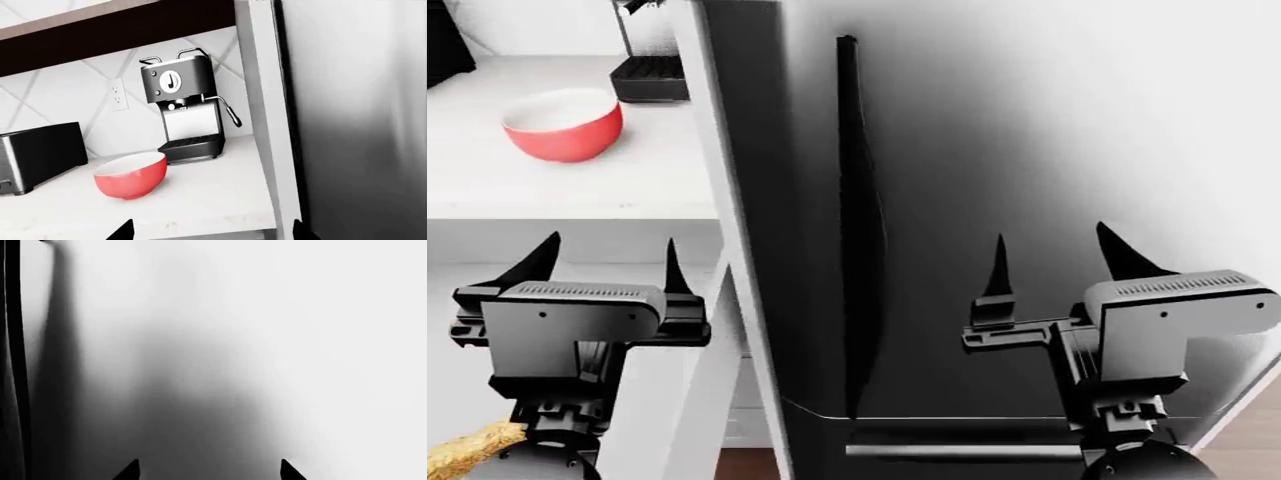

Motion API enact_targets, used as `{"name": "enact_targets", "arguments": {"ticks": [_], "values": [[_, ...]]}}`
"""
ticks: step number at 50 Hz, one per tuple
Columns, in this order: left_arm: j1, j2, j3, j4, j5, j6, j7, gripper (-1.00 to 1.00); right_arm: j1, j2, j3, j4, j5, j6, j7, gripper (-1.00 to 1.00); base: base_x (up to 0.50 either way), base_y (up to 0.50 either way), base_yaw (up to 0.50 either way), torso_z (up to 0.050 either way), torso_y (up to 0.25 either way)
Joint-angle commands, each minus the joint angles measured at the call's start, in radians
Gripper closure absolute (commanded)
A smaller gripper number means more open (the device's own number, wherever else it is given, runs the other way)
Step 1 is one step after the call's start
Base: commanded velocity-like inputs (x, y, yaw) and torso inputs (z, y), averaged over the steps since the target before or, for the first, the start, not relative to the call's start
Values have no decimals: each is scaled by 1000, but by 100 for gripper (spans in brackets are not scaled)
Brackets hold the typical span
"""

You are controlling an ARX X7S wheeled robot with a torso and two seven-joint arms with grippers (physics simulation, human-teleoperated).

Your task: Place the bar in the bowl and close the drawer.

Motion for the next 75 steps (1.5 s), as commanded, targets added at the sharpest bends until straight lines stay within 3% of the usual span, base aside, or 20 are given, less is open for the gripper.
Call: {"name": "enact_targets", "arguments": {"ticks": [1,75], "values": [[-2,-10,-8,22,-7,-17,-3,-100,6,9,2,-15,5,14,4,-100,0,344,0,0,0],[0,-52,-4,41,-9,-29,-33,-100,19,32,-15,-13,26,13,35,-100,28,442,0,0,0]]}}
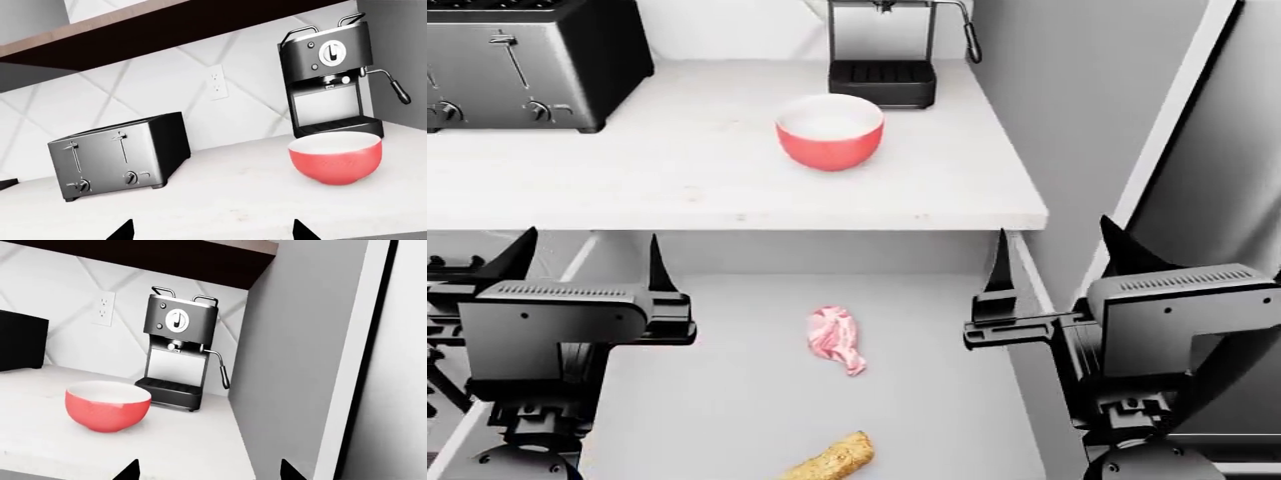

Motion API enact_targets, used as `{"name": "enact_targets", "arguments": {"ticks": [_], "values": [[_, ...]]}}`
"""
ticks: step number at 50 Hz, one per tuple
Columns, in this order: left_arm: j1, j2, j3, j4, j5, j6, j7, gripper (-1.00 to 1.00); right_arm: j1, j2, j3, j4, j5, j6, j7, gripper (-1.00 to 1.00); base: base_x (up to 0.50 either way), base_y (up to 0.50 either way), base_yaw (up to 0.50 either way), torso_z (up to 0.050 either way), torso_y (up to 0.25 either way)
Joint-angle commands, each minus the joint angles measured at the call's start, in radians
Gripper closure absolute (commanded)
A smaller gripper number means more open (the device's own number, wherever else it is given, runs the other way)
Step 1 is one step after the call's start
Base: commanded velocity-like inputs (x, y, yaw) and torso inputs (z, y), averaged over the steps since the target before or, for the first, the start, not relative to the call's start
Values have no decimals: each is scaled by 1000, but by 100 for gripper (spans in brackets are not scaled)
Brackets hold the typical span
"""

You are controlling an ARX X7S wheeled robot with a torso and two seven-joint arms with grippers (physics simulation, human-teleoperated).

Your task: Place the bar in the bowl and close the drawer.

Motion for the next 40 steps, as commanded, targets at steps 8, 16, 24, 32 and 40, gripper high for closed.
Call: {"name": "enact_targets", "arguments": {"ticks": [8,16,24,32,40], "values": [[-2,-7,6,1,-1,-2,-6,-100,0,4,0,5,7,-5,7,-100,0,366,0,0,0],[-46,-18,28,-11,-7,-28,7,-100,44,2,15,-6,33,79,10,-100,0,57,0,0,0],[-169,-22,103,-126,2,-24,38,-100,167,16,-5,38,49,176,-8,-100,0,0,0,0,0],[-277,-15,142,-210,-4,-24,67,-100,292,22,-52,127,53,201,-41,-100,0,0,0,0,0],[-338,-21,155,-249,-3,-33,78,-100,366,29,-75,150,59,230,-59,-100,82,0,0,0,0]]}}
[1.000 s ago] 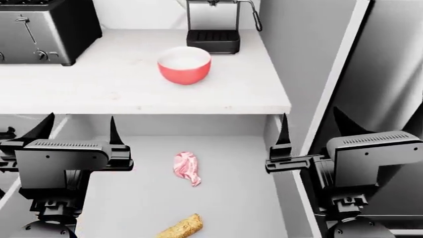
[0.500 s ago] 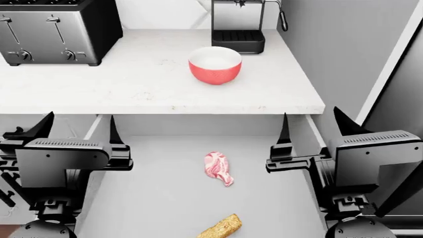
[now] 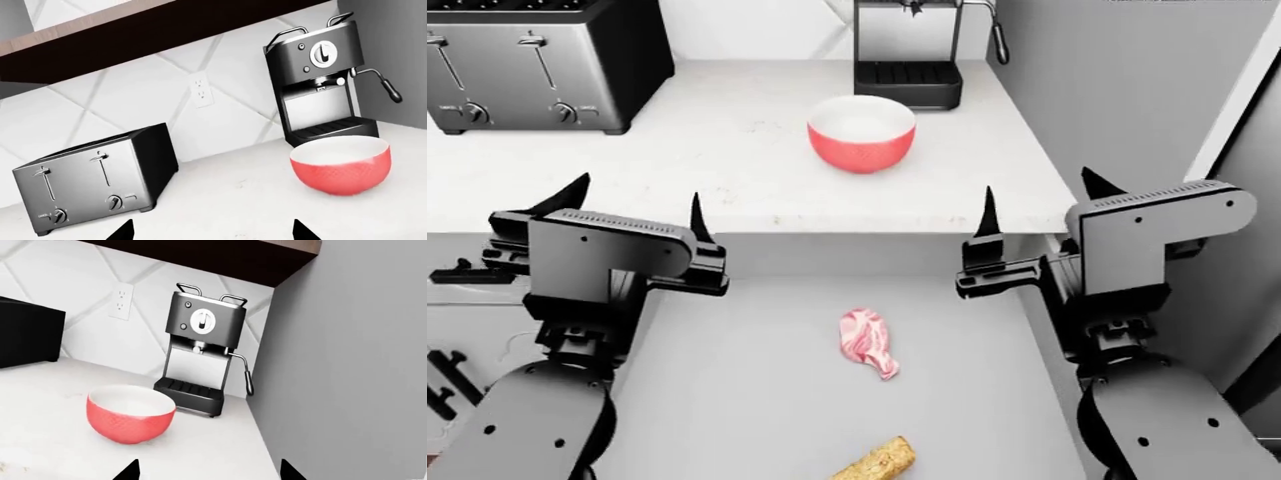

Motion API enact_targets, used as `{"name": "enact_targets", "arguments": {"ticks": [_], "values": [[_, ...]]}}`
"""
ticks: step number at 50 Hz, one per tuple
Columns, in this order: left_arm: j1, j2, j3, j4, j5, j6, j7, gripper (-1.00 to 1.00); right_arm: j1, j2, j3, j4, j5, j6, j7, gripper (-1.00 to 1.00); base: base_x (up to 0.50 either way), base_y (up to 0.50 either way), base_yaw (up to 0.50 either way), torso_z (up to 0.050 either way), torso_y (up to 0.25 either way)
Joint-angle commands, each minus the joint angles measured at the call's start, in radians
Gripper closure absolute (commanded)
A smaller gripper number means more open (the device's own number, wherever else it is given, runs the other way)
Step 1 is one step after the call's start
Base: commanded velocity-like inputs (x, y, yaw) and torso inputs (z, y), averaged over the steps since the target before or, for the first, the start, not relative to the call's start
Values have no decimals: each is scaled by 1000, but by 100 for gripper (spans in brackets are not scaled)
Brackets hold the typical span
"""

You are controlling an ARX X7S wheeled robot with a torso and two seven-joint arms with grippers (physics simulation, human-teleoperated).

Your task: Place the bar in the bowl and close the drawer.

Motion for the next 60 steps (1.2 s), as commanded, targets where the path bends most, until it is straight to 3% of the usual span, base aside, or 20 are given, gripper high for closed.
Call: {"name": "enact_targets", "arguments": {"ticks": [1,10,28,44,60], "values": [[-105,-6,37,-72,2,-10,24,-100,114,9,-34,53,10,47,-26,-100,117,0,0,0,0],[-129,-12,46,-77,7,-16,24,-100,134,15,-49,41,9,68,-24,-100,91,0,0,0,0],[-110,-19,33,-77,-2,-5,19,-100,258,30,-175,38,52,304,-77,-100,0,0,0,0,0],[-109,-23,37,-87,-5,1,18,-100,528,83,-476,220,65,374,-249,-100,0,0,0,0,0],[-119,-34,24,-70,-12,-20,15,-100,741,105,-756,503,79,241,-544,-100,0,0,0,0,0]]}}
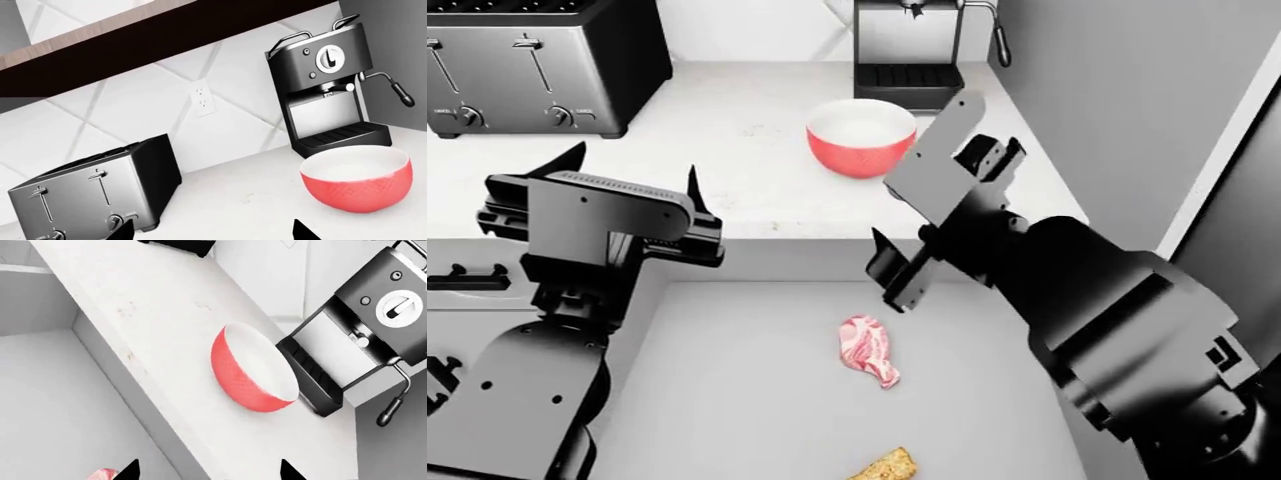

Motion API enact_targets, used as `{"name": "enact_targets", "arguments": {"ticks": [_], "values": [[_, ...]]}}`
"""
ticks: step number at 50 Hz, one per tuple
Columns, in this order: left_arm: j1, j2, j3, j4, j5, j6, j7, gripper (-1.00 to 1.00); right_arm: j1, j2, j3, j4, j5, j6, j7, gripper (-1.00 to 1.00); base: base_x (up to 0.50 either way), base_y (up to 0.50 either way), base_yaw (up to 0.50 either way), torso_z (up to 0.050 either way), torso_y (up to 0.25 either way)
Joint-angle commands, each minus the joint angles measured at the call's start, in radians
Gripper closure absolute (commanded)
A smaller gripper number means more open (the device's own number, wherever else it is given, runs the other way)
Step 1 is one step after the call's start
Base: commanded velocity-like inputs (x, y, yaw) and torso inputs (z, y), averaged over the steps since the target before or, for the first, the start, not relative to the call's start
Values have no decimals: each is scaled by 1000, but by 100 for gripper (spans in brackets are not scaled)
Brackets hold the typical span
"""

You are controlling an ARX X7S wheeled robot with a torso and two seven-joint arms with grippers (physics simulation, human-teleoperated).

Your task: Place the bar in the bowl and close the drawer.

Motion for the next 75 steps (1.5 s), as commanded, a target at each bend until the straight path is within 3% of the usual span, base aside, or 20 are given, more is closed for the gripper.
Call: {"name": "enact_targets", "arguments": {"ticks": [1,28,52,75], "values": [[-5,-5,-5,6,-4,-8,-3,-100,145,7,-201,182,0,-77,-187,-100,0,0,0,0,0],[-19,-11,-6,-26,-11,12,-1,-100,195,-138,-524,682,-87,-510,-497,-100,0,0,0,0,0],[11,-20,-26,-29,-19,28,-10,-100,179,-114,-791,629,-101,-556,-824,-100,0,0,0,0,0],[22,-23,-28,-41,-22,43,-16,-100,150,-137,-864,642,-110,-554,-875,-100,0,0,0,0,0]]}}
